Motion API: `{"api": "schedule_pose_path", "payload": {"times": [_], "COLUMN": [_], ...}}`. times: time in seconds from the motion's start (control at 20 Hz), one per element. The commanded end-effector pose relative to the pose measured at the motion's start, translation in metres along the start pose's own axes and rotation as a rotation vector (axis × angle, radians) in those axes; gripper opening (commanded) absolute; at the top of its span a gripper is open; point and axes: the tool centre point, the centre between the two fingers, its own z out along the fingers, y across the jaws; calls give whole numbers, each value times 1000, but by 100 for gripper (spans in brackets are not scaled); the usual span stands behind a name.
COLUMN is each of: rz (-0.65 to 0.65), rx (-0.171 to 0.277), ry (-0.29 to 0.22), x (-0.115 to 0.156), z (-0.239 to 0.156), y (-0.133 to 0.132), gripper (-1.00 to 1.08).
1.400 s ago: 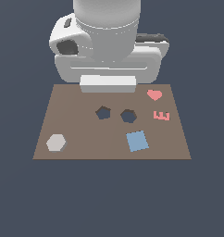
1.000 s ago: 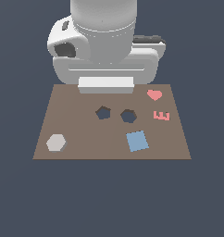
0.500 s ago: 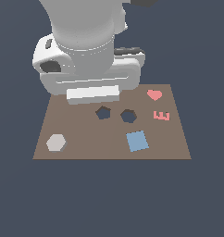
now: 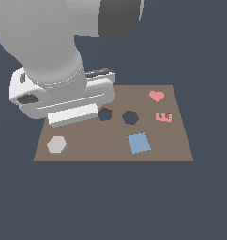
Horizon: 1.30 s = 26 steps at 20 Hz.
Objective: Insert a designated object into the corresponding slot on a board.
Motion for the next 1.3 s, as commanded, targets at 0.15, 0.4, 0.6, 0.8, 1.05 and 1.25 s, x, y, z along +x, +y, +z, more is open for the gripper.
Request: {"api": "schedule_pose_path", "payload": {"times": [0.15, 0.4, 0.6, 0.8, 1.05, 1.25], "rz": [-111, -194, -244, -277, -302, -310], "rx": [0, 0, 0, 0, 0, -1], "ry": [3, 5, 6, 7, 7, 8], "x": [12, 25, 33, 40, 46, 48], "z": [22, 38, 47, 53, 57, 59], "y": [36, 61, 75, 85, 91, 93], "gripper": [100, 100, 100, 100, 100, 100]}}
